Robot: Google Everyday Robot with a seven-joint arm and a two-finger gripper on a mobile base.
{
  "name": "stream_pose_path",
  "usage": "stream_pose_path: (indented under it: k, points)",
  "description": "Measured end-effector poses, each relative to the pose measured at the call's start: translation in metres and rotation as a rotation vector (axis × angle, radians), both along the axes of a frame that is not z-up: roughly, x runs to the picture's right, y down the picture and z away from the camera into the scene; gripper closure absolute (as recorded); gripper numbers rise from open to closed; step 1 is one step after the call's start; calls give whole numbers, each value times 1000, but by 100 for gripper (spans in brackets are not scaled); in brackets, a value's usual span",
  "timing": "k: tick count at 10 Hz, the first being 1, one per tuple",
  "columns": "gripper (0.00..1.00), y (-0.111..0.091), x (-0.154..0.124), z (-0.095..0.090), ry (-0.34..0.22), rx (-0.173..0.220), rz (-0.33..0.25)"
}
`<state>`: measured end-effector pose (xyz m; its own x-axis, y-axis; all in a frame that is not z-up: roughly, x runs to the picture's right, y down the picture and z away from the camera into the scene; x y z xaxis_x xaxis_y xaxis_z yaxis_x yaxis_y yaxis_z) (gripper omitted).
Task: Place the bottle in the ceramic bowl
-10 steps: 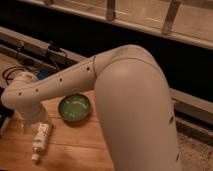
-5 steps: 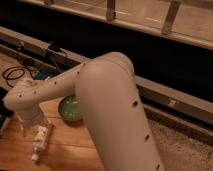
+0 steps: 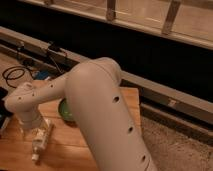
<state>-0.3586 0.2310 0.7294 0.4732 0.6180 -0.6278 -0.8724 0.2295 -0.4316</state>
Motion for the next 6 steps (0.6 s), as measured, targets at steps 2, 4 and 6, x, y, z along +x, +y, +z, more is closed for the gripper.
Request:
stream_pose_path:
  k: [2,4,6]
  points:
    - [35,4,-4,6,12,-6,-17]
    - [35,6,-3,15,29,-8,-25]
    - [35,12,-3,29,43,-17,-23]
